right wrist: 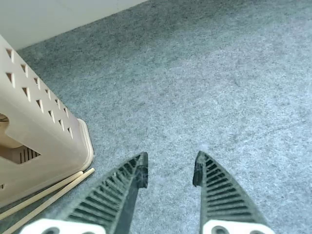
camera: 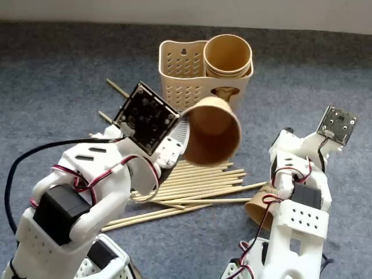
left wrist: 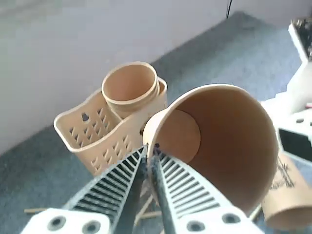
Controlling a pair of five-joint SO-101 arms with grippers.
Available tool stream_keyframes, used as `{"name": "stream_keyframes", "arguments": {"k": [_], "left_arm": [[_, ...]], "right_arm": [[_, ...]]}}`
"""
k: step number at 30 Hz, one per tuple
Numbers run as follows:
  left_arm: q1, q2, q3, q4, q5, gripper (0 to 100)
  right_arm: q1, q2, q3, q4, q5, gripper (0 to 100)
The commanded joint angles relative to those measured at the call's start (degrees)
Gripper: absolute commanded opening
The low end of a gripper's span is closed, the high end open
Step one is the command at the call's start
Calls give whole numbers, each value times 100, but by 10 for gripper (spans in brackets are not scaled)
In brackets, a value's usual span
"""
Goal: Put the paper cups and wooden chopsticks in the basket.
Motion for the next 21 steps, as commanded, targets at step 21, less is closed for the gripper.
{"name": "stream_keyframes", "arguments": {"k": [21], "left_arm": [[-48,2440,-2413,-2418,62,5]], "right_arm": [[-101,-57,31,-127,0,159]]}}
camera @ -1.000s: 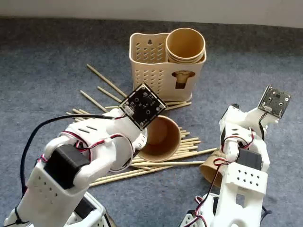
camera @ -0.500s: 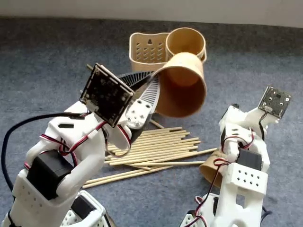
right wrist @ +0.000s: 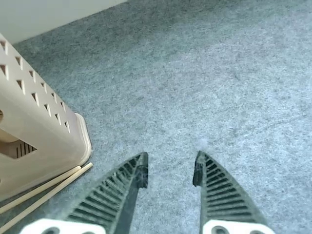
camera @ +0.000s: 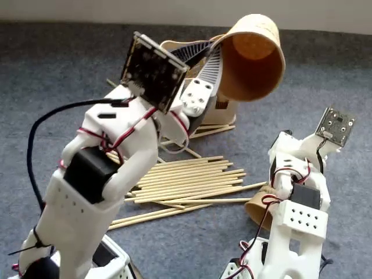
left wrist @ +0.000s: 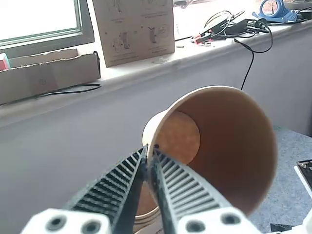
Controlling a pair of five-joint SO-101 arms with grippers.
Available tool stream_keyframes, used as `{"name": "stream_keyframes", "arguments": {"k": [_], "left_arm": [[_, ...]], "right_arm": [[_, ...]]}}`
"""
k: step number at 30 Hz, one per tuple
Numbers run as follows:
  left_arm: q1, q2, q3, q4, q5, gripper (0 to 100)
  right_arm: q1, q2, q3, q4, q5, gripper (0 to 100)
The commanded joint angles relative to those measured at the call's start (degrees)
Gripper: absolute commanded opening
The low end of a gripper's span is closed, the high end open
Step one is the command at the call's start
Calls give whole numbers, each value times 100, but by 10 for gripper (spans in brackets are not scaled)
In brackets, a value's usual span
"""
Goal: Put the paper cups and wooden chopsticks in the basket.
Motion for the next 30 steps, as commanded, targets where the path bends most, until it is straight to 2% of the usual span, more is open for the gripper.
{"name": "stream_keyframes", "arguments": {"k": [1,6,9,19,30], "left_arm": [[-92,796,-1077,18,62,5],[-453,1420,-2053,659,70,5],[-558,1745,-2413,905,404,5],[-734,2862,-2993,914,536,5],[-892,3275,-3160,1064,519,5]], "right_arm": [[-101,-57,-75,-127,0,159],[-101,-57,-75,-127,0,159],[-101,-57,-75,-127,0,159],[-110,-57,-66,-127,0,159],[-110,-57,-66,-127,0,159]]}}
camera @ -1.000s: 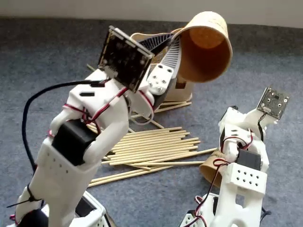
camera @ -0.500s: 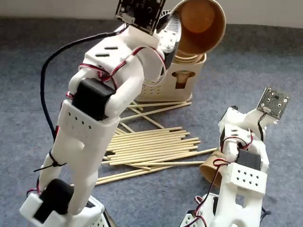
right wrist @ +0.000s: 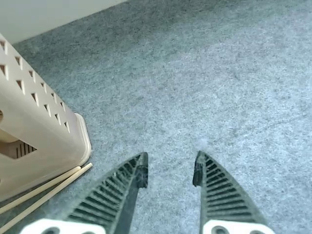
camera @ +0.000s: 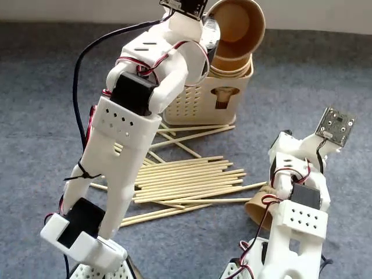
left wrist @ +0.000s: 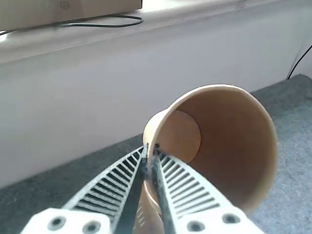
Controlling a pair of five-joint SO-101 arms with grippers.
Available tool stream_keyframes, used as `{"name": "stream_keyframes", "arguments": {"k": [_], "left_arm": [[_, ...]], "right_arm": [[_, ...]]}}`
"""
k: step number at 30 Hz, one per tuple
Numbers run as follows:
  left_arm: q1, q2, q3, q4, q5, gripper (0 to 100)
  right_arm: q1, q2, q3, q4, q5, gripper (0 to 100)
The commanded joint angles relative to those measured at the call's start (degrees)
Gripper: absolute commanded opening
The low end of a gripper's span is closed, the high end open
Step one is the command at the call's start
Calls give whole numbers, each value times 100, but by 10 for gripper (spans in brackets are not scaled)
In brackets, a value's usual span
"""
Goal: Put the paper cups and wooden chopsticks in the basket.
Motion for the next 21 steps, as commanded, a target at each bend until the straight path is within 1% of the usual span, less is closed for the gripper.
{"name": "stream_keyframes", "arguments": {"k": [1,7,9,13,21], "left_arm": [[4,-13,-295,158,35,5],[-31,-4,-268,229,-18,12],[-4,-4,-259,273,-167,50],[13,-4,-259,360,-158,113],[-22,4,-259,325,-158,115]], "right_arm": [[-110,-57,-66,-127,0,159],[-110,-66,-66,-127,0,159],[-110,-66,-66,-127,0,159],[-110,-66,-66,-127,0,159],[-110,-66,-66,-127,0,159]]}}
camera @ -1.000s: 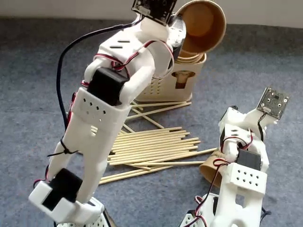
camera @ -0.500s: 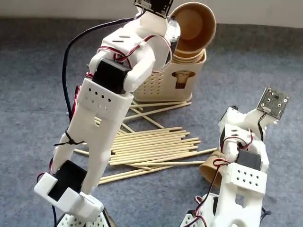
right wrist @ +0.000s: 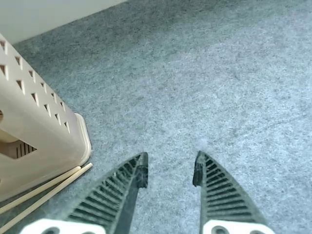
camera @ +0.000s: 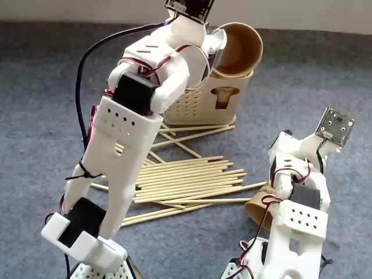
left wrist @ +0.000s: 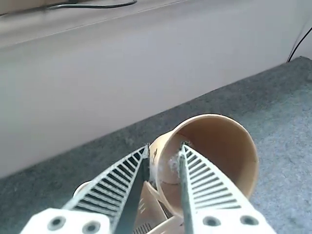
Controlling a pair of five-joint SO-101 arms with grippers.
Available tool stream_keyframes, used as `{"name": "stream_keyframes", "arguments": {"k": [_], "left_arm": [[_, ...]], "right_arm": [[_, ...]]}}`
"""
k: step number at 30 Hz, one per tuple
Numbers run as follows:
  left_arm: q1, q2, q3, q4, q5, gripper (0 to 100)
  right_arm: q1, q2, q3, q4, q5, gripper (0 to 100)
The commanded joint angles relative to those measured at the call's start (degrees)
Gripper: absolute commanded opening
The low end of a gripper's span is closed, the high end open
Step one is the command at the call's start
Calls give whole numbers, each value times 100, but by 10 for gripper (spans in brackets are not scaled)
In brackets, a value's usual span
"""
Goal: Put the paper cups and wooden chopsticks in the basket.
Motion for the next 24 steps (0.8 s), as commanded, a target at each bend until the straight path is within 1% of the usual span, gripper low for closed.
{"name": "stream_keyframes", "arguments": {"k": [1,6,13,15,24], "left_arm": [[-40,-31,-259,-26,-62,115],[-40,-22,-22,-62,-79,116],[-48,-31,1138,-1565,-88,116],[-48,-40,1341,-1820,-88,116],[-57,-92,1385,-1908,-70,112]], "right_arm": [[-110,-66,-66,-127,0,159],[-110,-66,-66,-127,0,159],[-110,-66,-66,-127,0,159],[-110,-66,-66,-127,0,159],[-110,-66,-66,-127,0,159]]}}
